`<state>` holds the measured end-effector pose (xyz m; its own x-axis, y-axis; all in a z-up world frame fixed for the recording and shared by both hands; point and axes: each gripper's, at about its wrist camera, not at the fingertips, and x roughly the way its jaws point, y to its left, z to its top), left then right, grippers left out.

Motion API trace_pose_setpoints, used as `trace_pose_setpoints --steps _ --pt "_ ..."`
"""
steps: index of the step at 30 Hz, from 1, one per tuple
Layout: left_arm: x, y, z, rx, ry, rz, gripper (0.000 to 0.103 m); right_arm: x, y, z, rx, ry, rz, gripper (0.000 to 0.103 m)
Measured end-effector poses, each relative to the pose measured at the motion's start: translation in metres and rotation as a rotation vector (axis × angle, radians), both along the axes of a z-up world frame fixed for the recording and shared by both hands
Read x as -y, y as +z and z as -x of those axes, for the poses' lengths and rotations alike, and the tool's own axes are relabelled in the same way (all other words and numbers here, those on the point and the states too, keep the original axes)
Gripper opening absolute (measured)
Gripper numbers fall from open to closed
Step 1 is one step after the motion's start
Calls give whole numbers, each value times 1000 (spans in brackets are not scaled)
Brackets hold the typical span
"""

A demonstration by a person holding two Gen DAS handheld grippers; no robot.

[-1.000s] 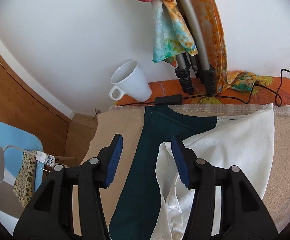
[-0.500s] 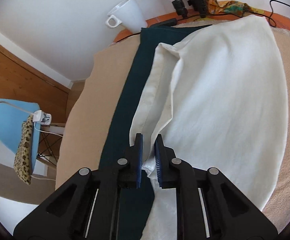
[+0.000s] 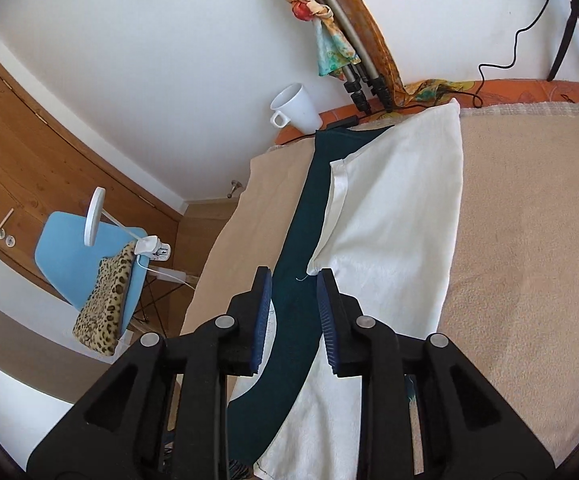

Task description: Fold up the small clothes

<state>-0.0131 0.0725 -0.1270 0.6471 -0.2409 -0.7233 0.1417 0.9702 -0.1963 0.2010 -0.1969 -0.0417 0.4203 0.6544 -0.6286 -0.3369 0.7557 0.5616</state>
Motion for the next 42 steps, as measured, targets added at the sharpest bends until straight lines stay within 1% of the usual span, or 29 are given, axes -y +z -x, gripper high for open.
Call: trace_pose_setpoints --steps 3,5,7,8,9,10,11,13,16,18,20,21,24,26,28,30,31,32,33,35,36,37,39,40,42 --pt "1 4 -3 0 -55 -78 32 35 13 42 -1 -43 -3 25" --pt "1 6 -3 7 -82 -125 32 53 17 71 -5 -80 11 26" --pt "2 6 -2 15 -110 -175 32 67 11 99 -10 -96 24 26" --pt "2 6 -3 11 -117 -187 32 72 5 112 -18 -101 37 26" --pt "1 5 -5 1 -121 -179 32 76 -3 125 -27 -104 53 27" --pt "-2 3 -7 -17 -119 -153 32 77 -12 135 -36 -106 72 31" --pt "-6 0 -11 -44 -109 -106 33 75 -24 146 -49 -107 96 38" --pt "-15 -8 -19 -115 -88 27 37 71 -51 159 -92 -100 120 46" --pt "-22 -24 -30 -225 -50 181 39 62 -94 171 -184 -55 112 47" --pt "-23 -35 -35 -283 -37 244 42 53 -118 175 -225 -24 117 47" --pt "-21 -43 -39 -322 -22 270 44 45 -134 177 -256 11 120 47" --pt "-18 -46 -40 -335 -28 272 44 42 -142 180 -268 30 123 47" --pt "-11 -52 -42 -357 -35 261 44 37 -142 186 -235 67 141 47" --pt "-8 -58 -43 -385 -34 277 43 38 -140 189 -236 85 112 47" --pt "-9 -59 -43 -387 -25 292 43 33 -143 192 -242 114 114 47" --pt "-9 -59 -45 -387 -28 290 39 28 -144 196 -222 127 132 45" --pt "-9 -59 -45 -389 -21 293 35 24 -142 196 -221 130 135 43" --pt "-10 -60 -45 -392 -22 300 33 24 -143 195 -236 135 121 38" --pt "-10 -61 -45 -395 -23 305 30 25 -146 194 -263 138 100 35" --pt "-11 -63 -46 -399 -30 309 17 25 -152 194 -301 138 75 26" --pt "-11 -63 -47 -399 -30 302 14 23 -156 194 -311 141 83 22" --pt "-12 -64 -47 -396 -30 298 9 21 -159 193 -319 146 89 12" --pt "-14 -63 -47 -394 -30 313 5 20 -165 192 -340 144 74 8" --pt "-15 -62 -47 -390 -30 328 2 21 -167 191 -347 143 58 6" --pt "-17 -57 -44 -373 -32 347 1 24 -164 191 -349 140 25 5"
